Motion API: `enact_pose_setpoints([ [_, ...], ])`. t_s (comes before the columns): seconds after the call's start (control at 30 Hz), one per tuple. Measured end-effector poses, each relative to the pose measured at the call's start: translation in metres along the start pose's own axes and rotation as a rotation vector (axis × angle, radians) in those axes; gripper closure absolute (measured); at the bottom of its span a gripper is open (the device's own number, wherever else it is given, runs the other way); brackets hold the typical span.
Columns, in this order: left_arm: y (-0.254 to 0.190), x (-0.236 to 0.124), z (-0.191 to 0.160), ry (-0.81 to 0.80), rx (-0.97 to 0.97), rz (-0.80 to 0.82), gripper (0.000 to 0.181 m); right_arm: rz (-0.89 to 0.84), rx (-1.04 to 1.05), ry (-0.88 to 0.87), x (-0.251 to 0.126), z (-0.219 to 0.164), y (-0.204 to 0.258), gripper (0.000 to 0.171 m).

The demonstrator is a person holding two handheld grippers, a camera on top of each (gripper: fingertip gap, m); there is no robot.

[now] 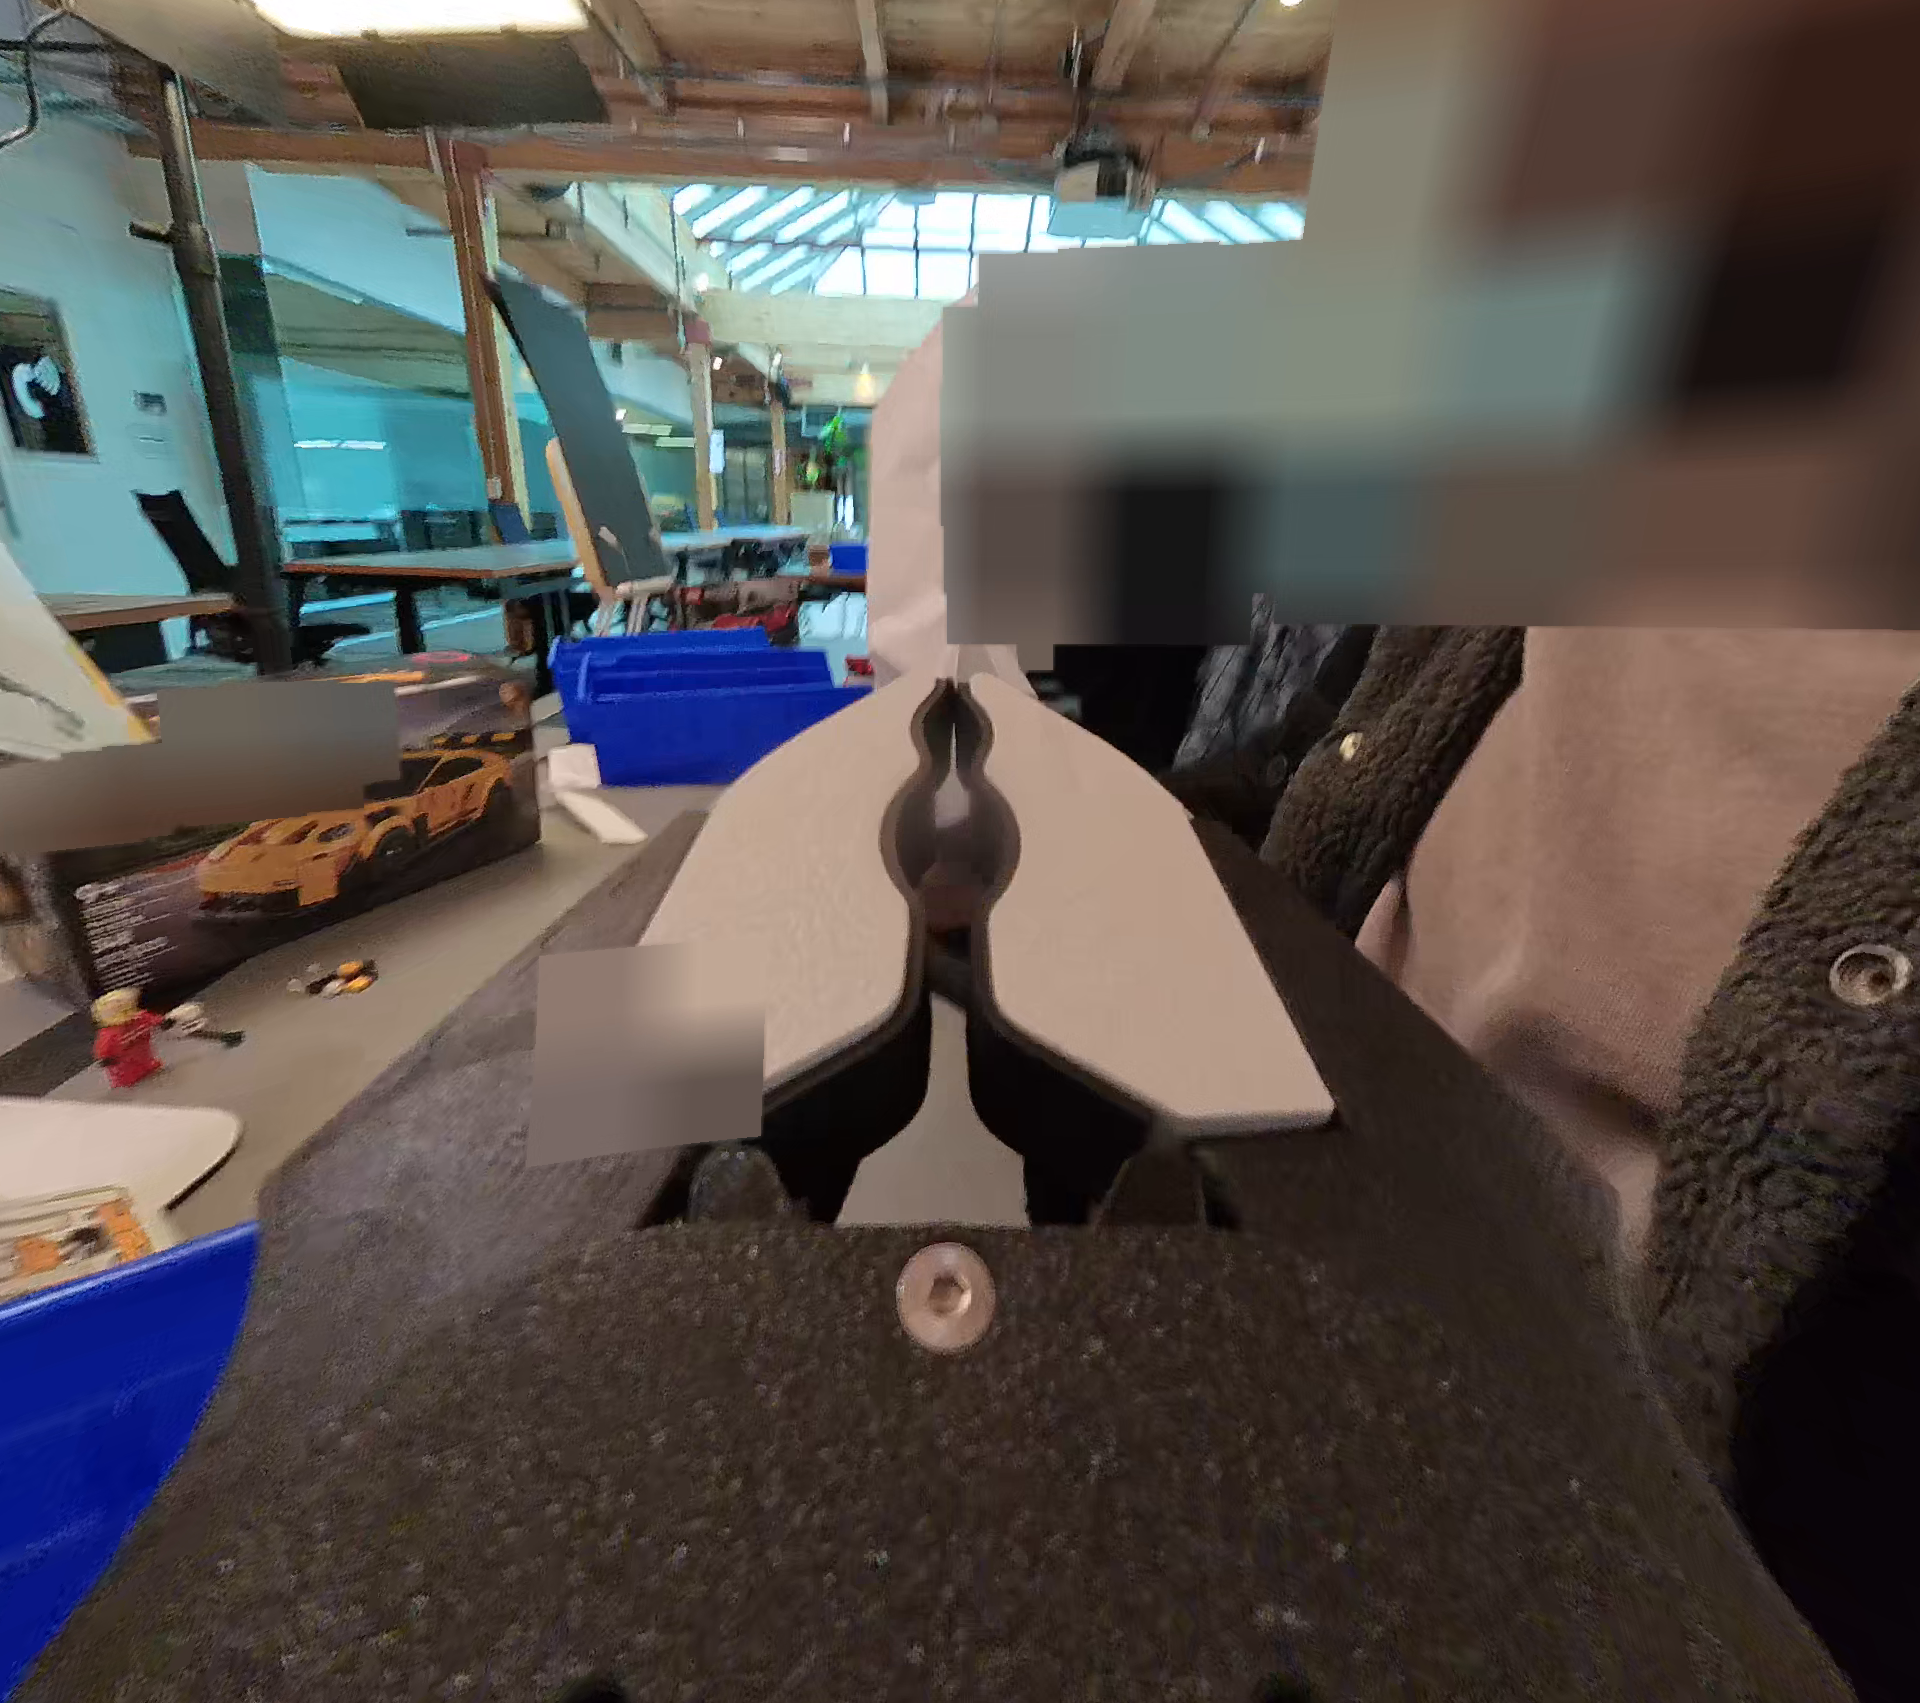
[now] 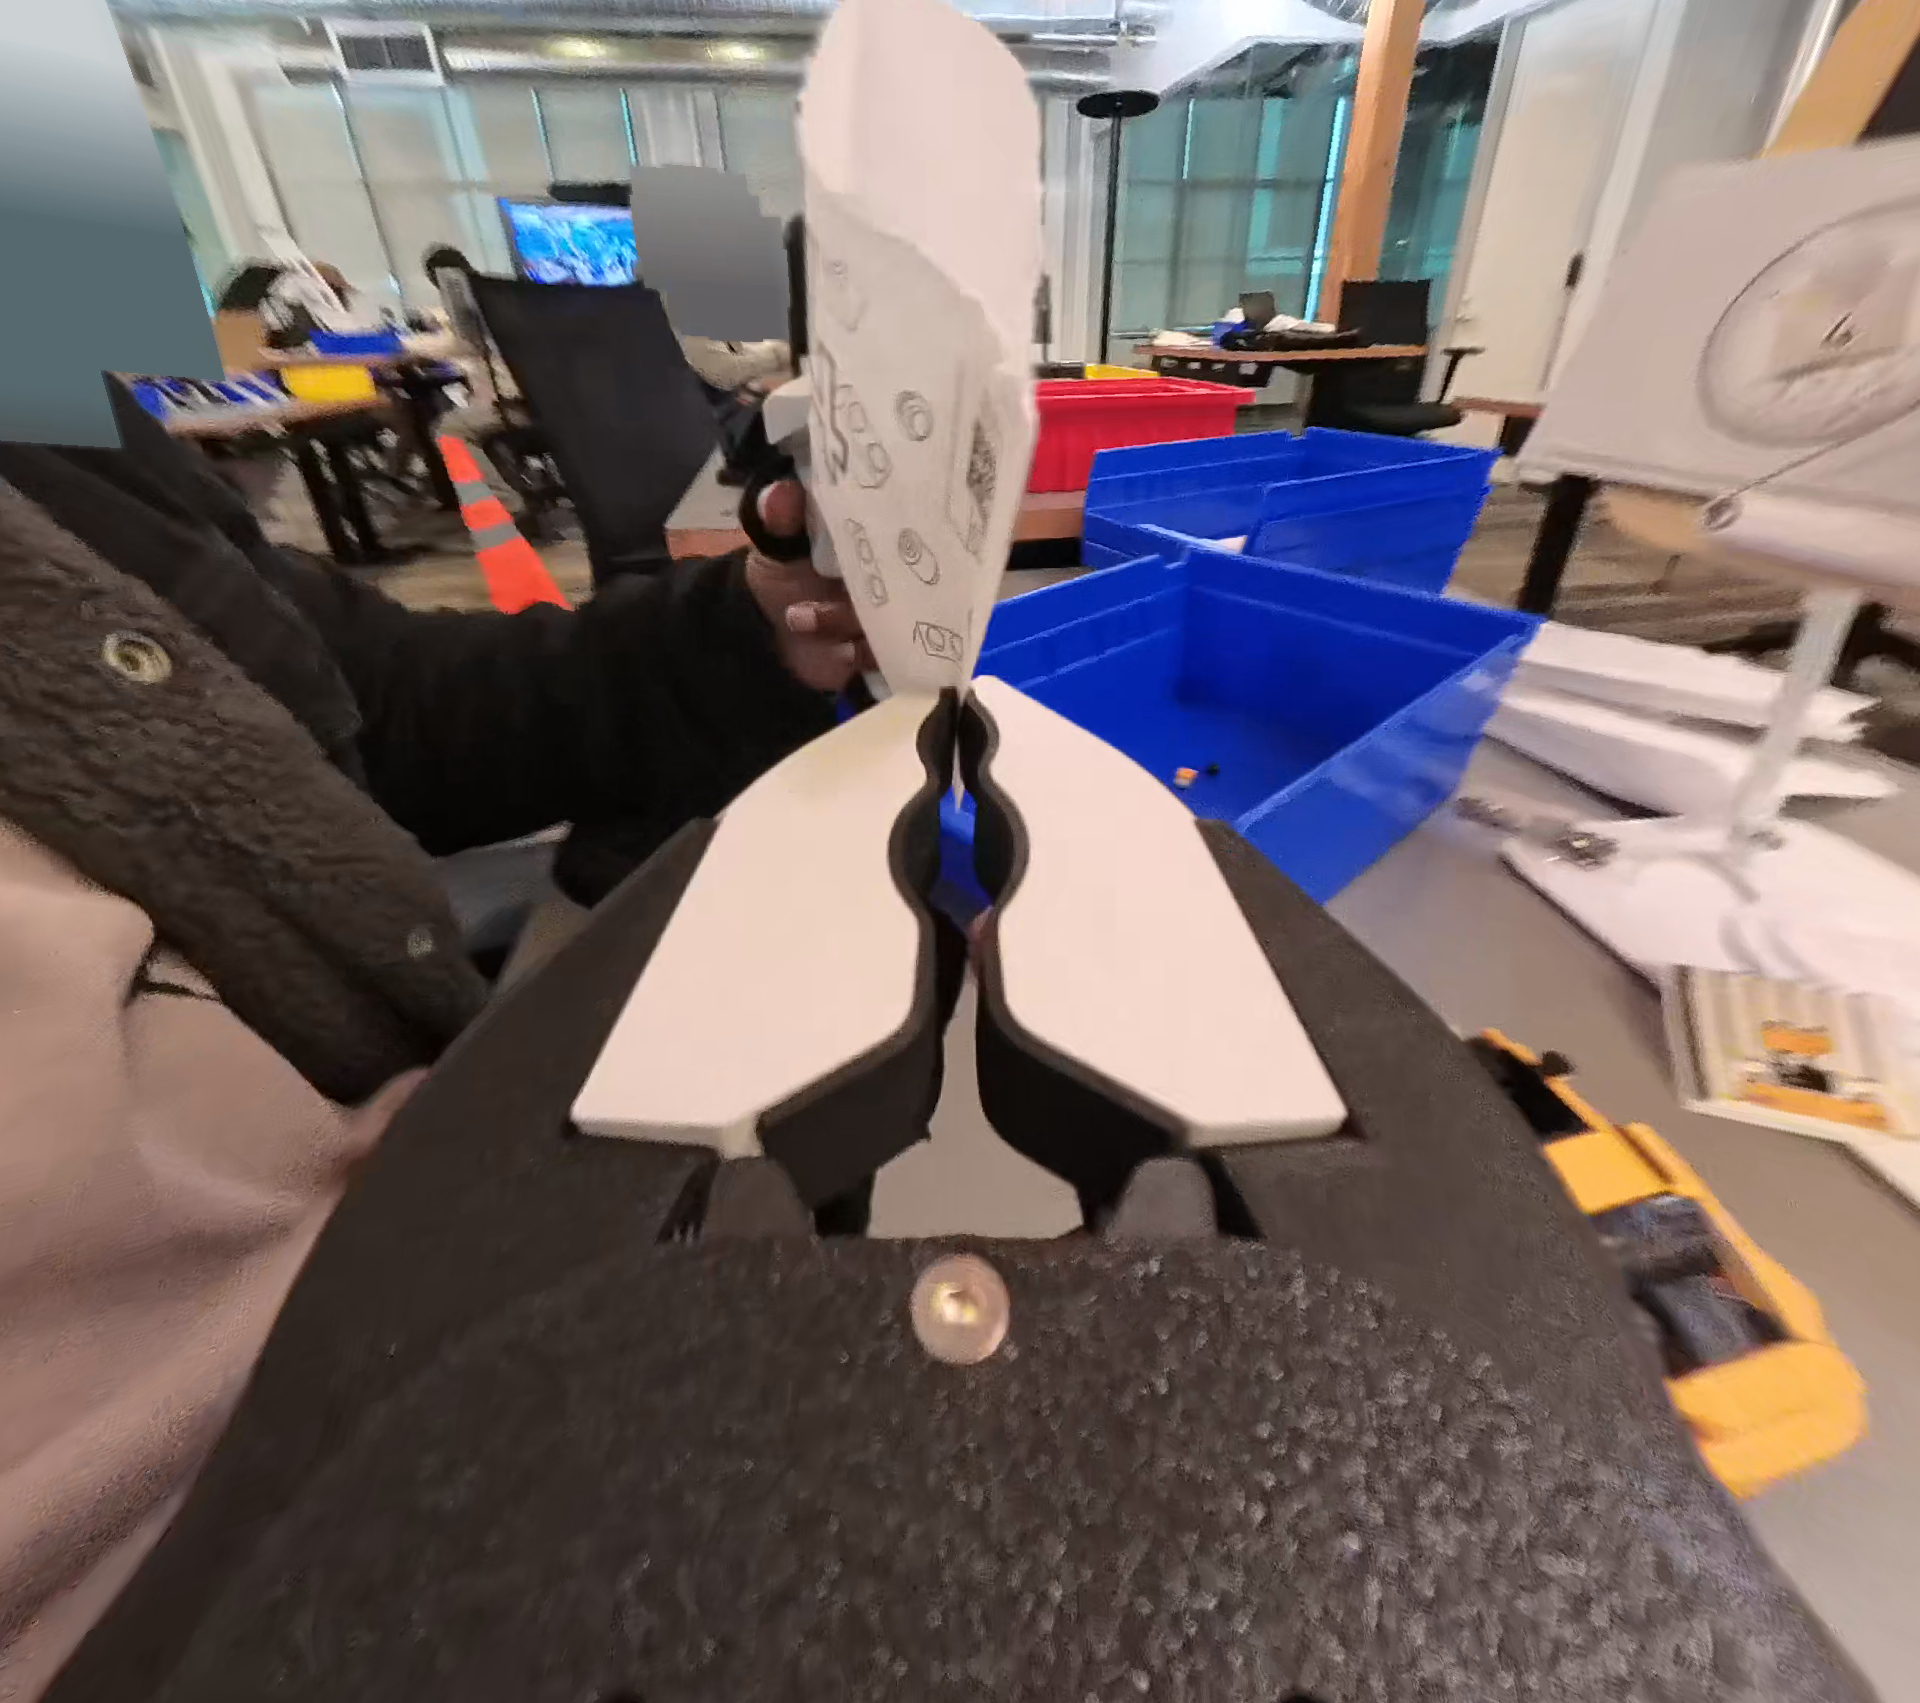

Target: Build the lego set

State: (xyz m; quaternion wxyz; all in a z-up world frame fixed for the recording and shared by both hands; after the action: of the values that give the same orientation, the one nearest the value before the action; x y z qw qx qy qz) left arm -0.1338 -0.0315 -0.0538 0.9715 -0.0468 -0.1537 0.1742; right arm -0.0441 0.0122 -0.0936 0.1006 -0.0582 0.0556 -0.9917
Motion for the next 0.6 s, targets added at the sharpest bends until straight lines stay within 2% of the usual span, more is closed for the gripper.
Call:
enact_pose_setpoints([
  [0.07,-0.001,-0.002,-0.008,0.091,0.039,0.036,0.18,-0.04,-0.133,0.034,-0.006,0.001,-0.001,0.171],
  [0.2,-0.005,-0.004,-0.022,0.266,0.117,0.118,0.156,-0.085,-0.419,0.118,-0.021,-0.005,0.005,0.171],
  [0.37,-0.022,0.001,-0.042,0.453,0.336,0.165,0.165,-0.14,-0.593,0.181,-0.035,-0.012,0.009,0.171],
  [0.47,-0.03,0.005,-0.046,0.492,0.371,0.165,0.162,-0.178,-0.643,0.201,-0.041,-0.013,0.008,0.171],
  [0.6,-0.023,0.01,-0.055,0.536,0.445,0.231,0.169,-0.188,-0.696,0.223,-0.043,-0.016,0.011,0.171],
])
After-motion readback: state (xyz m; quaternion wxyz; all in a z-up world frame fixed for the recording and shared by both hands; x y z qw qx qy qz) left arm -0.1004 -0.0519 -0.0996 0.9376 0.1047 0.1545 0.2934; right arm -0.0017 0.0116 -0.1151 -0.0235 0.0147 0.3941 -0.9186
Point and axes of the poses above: each gripper's, where its closed fingertips meet, x out along the fingers, z out of its top, y = z × x across the jaws, the point moved 1 cm from there along -x, back along the fingers, and after that the axes turned 8 degrees about -x, right-handed, at the moved point
